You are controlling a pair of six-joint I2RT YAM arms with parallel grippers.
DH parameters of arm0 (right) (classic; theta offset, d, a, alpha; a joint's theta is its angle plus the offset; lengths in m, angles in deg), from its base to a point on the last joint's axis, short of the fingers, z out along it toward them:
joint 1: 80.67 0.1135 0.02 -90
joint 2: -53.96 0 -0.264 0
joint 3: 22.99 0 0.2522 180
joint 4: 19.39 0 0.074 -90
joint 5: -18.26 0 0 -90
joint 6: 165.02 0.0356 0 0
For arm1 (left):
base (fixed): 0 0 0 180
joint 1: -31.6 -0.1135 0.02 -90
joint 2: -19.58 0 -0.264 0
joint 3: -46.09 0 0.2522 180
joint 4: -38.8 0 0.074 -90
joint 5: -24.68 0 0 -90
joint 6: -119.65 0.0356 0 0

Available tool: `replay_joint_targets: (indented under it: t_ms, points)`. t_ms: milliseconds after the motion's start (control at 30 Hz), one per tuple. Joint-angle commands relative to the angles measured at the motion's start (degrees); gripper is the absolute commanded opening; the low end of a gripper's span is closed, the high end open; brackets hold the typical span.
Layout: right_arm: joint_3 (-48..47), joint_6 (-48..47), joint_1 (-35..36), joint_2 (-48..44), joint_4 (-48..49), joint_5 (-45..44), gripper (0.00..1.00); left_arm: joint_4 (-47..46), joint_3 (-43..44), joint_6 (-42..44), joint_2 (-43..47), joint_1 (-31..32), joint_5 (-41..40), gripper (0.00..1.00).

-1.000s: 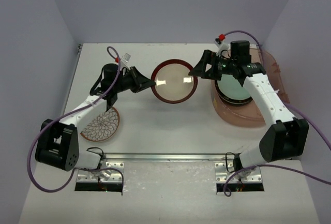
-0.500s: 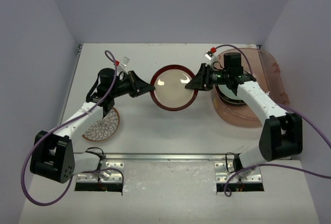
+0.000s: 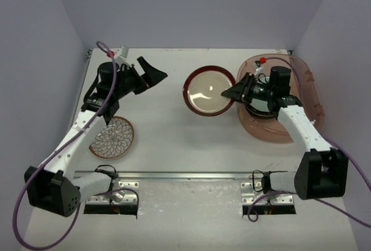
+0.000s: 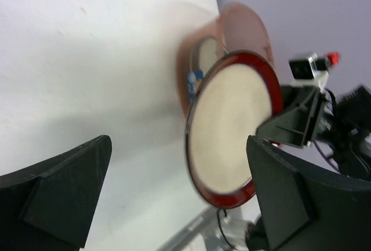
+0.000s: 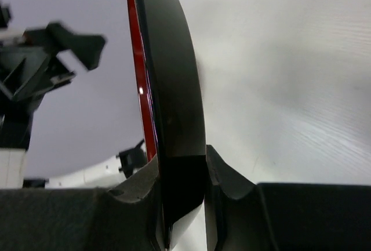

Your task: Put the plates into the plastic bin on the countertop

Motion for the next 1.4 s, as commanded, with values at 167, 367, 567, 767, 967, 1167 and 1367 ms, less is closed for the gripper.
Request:
replay_joint_targets:
  t_ms: [167,367,567,767,967,1167,1367]
  points:
    - [6.06,8.70,-28.08,-17.10,-1.54,-12.17,0.00,21.71,10.58,19.45,14.99,-1.40,-26.32,1.00]
    - [8.23,11.13,-36.39,-16.02,0.04,-21.19,0.00,20.43,0.87,20.94,20.68,-1.40,-25.28,1.00]
    - [8.81,12.09,-36.10,-10.85,4.59,-29.29,0.00,19.63,-6.98,21.91,19.93,-1.40,-24.39,1.00]
    - [9.10,11.47,-32.18,-4.43,8.78,-33.21,0.00,18.18,-10.58,22.33,20.31,-1.40,-22.59,1.00]
    - [9.47,11.52,-29.98,1.35,14.16,-35.12,0.02,18.47,-10.71,22.63,20.51,-1.40,-22.81,1.00]
    - [7.63,9.13,-27.25,4.21,7.94,-37.58,0.71,18.13,-10.67,22.73,19.67,-1.40,-22.49,1.00]
    - [2.92,4.26,-24.18,6.33,-4.64,-43.32,0.99,18.36,-10.59,23.22,19.41,-1.40,-22.02,1.00]
